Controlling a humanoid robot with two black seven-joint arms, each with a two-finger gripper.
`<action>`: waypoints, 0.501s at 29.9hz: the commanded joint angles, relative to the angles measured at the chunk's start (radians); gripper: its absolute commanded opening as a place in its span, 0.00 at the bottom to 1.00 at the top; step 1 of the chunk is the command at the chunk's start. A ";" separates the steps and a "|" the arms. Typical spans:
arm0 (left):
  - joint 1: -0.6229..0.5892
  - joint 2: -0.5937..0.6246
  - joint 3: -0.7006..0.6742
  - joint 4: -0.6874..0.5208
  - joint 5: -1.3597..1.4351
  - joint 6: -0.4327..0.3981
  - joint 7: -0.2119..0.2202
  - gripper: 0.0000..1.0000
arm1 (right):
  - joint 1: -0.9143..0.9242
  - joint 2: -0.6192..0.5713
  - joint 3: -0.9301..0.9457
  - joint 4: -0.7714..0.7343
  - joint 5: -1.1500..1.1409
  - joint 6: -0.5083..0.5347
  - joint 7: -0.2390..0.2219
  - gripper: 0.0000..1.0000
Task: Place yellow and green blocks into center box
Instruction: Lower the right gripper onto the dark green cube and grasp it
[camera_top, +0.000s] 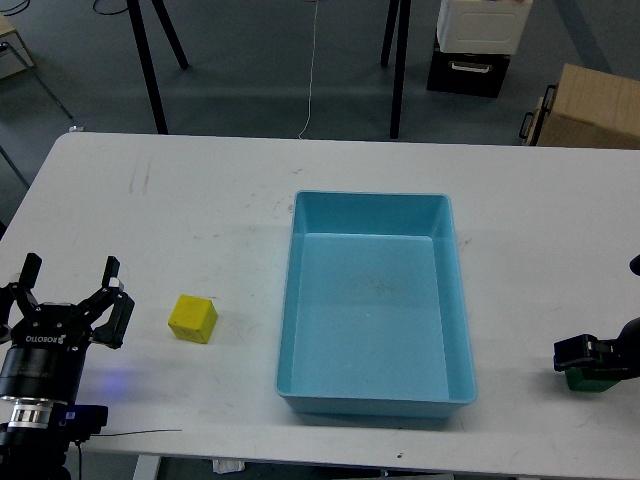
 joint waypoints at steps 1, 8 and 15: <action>0.000 -0.002 0.000 0.006 0.005 0.000 -0.001 1.00 | -0.002 0.004 0.000 0.001 -0.003 0.000 -0.001 0.62; 0.000 -0.005 0.006 0.006 0.007 0.000 -0.001 1.00 | -0.002 -0.008 0.005 0.006 -0.057 0.000 -0.002 0.01; -0.005 -0.004 0.035 0.006 0.008 0.000 -0.005 1.00 | 0.010 -0.013 0.034 0.015 -0.045 0.000 -0.002 0.00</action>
